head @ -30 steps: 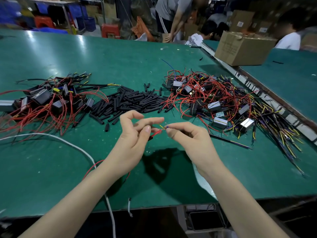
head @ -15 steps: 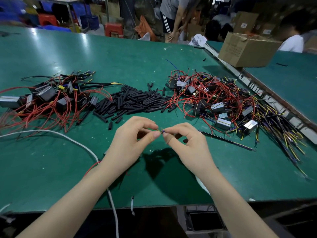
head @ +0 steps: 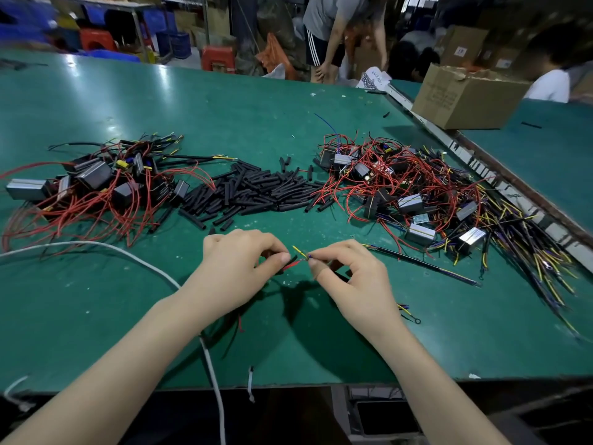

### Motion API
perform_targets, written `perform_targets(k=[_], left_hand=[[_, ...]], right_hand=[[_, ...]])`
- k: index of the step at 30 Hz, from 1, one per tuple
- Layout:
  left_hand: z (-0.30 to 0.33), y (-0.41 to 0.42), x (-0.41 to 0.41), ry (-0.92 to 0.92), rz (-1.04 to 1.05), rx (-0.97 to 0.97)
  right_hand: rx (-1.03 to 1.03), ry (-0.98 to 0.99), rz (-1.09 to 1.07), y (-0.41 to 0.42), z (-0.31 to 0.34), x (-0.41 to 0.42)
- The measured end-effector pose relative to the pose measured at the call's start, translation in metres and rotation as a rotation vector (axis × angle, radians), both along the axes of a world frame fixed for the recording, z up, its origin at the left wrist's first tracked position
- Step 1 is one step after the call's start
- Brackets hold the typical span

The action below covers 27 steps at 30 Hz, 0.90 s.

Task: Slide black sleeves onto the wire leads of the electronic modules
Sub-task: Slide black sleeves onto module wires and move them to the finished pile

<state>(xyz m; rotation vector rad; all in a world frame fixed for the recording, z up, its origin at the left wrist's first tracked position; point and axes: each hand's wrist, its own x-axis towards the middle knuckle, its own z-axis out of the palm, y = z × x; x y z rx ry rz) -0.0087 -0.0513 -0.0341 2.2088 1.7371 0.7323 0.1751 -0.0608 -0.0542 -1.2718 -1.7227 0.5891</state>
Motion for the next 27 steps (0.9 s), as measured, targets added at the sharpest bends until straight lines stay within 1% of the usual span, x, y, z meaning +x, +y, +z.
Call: perform_targets(k=[2, 5, 9, 11, 14, 15, 17, 18, 21, 27], left_hand=[[-0.001, 0.000, 0.004, -0.021, -0.020, 0.011], [-0.004, 0.003, 0.010, 0.012, -0.035, 0.021], [-0.007, 0.004, 0.013, 0.001, -0.015, 0.104], [-0.009, 0.002, 0.012, -0.035, -0.008, 0.159], [-0.010, 0.000, 0.013, -0.076, -0.037, 0.221], [-0.010, -0.001, 0.013, -0.072, -0.062, 0.228], [-0.010, -0.001, 0.015, -0.072, -0.114, 0.197], [-0.010, -0.001, 0.016, -0.101, -0.141, 0.167], [-0.009, -0.001, 0.018, -0.251, -0.189, 0.117], [-0.013, -0.003, 0.022, -0.369, -0.151, 0.142]], right_hand=[[-0.002, -0.001, -0.002, 0.001, -0.001, 0.000], [0.010, -0.009, 0.001, 0.002, -0.003, 0.000], [0.033, -0.011, -0.003, 0.004, -0.006, 0.002], [0.075, -0.090, -0.013, 0.004, -0.010, 0.002], [0.231, -0.303, -0.037, 0.003, -0.016, 0.000], [0.258, -0.321, -0.040, 0.004, -0.018, -0.001], [0.278, -0.274, -0.033, 0.005, -0.019, -0.002], [0.281, -0.239, -0.027, 0.004, -0.020, -0.003], [0.293, -0.159, -0.007, 0.003, -0.019, -0.003], [0.245, -0.040, 0.026, 0.004, -0.016, -0.001]])
